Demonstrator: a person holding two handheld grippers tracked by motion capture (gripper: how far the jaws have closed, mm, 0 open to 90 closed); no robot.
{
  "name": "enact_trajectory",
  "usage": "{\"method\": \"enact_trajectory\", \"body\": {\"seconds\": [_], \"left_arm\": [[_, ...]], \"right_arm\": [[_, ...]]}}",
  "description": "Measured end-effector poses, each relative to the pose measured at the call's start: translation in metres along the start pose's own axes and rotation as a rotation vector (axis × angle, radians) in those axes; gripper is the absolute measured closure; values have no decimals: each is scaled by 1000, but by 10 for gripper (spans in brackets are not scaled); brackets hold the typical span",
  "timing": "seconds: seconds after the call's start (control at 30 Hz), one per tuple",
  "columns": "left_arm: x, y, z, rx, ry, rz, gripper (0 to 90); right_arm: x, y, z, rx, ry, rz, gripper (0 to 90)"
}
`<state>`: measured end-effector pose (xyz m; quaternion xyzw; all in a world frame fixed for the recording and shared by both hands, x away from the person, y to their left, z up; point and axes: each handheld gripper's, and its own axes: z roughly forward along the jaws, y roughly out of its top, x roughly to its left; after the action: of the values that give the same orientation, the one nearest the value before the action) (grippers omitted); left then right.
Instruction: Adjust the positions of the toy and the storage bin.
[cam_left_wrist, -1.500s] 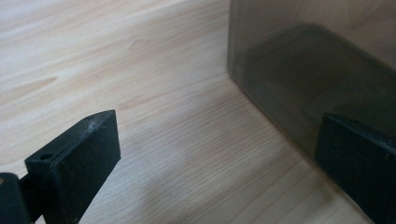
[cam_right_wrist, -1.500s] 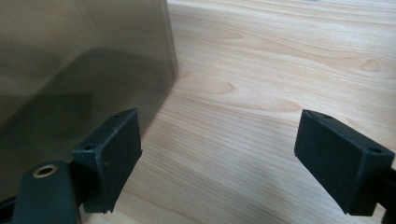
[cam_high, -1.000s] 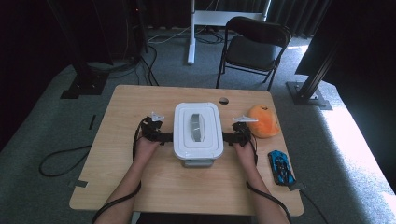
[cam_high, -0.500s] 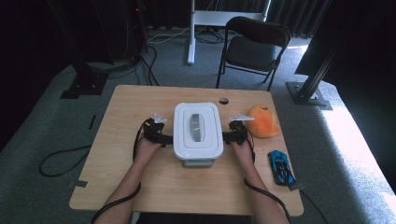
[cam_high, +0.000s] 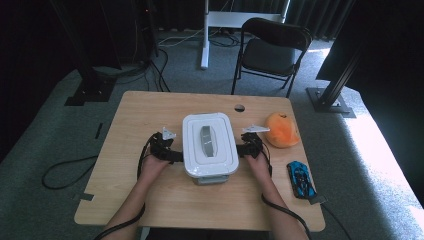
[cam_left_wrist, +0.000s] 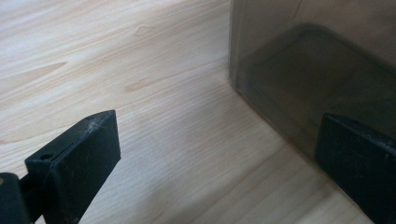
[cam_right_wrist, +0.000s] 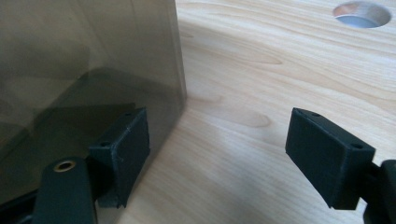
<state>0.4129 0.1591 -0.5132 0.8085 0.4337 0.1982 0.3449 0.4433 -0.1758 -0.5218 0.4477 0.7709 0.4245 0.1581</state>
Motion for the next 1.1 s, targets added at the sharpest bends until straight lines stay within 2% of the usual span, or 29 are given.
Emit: {"method": "enact_trajectory", "body": {"seconds": [0.17,0.23,0.33,0.53,0.63,0.77,0.97,1.1], "left_arm": [[-5,-8,-9,1,-8,4,9],[-7,-12,-12,-5,2,13,9],[-10,-18,-17,-21,13,14,9],[-15,-27,-22,4,44,32,10],[-17,-30,-26,-2,33,27,9],[-23,-34,-30,2,38,44,10],[-28,-43,-40,6,35,52,9],[-31,-50,-48,11,18,45,9]], "right_arm": [[3,-4,-2,-5,34,-8,216],[5,-6,-3,-10,47,-12,219],[10,-8,-6,-17,47,-43,223],[20,-8,-10,-38,50,-75,229],[23,-8,-9,-18,45,-98,231],[24,-10,-11,-5,58,-105,233],[27,-11,-12,-7,99,-121,236],[31,-12,-12,-6,122,-147,236]]}}
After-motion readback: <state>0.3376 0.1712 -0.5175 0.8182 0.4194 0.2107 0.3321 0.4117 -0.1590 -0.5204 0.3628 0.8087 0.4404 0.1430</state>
